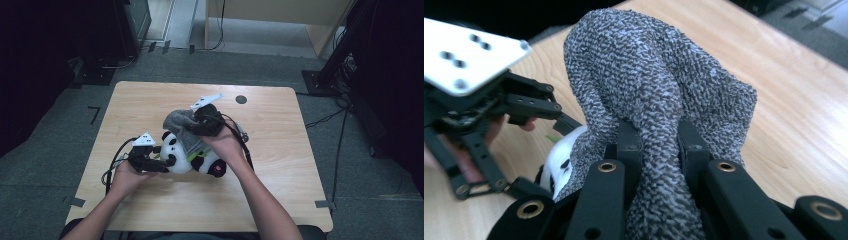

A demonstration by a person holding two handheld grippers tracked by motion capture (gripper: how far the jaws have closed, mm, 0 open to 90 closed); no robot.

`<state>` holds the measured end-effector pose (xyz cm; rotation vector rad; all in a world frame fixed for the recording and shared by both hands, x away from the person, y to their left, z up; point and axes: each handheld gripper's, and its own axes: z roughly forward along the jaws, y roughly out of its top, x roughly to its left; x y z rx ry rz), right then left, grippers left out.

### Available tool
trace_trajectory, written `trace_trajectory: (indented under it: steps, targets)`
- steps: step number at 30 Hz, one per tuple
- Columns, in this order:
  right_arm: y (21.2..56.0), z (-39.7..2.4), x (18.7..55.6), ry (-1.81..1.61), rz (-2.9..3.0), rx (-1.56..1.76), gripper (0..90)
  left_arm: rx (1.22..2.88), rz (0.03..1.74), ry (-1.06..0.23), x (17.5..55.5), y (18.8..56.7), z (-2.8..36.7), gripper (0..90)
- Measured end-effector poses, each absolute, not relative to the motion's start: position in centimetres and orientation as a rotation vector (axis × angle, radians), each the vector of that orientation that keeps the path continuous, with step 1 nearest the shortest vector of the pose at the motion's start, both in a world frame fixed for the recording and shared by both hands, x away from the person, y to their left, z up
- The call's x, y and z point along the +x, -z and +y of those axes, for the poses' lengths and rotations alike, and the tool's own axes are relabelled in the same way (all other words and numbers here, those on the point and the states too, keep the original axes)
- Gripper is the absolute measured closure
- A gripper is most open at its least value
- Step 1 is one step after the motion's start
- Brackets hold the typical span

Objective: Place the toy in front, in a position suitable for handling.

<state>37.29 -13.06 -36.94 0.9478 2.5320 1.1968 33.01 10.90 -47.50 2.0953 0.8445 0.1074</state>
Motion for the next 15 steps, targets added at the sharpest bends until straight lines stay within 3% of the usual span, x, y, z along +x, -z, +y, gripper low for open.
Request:
trace_trajectory:
  steps: [9,15]
  targets:
    - [39.3,-8.4,38.1,-1.085,2.641,0.935,77.7,2.093,0.858,-0.093,33.1,47.5,11.0,26.1]
    - [40.5,-8.7,38.4,-1.0,2.632,0.906,76.8,2.075,0.874,-0.092,33.2,47.5,11.1,26.7]
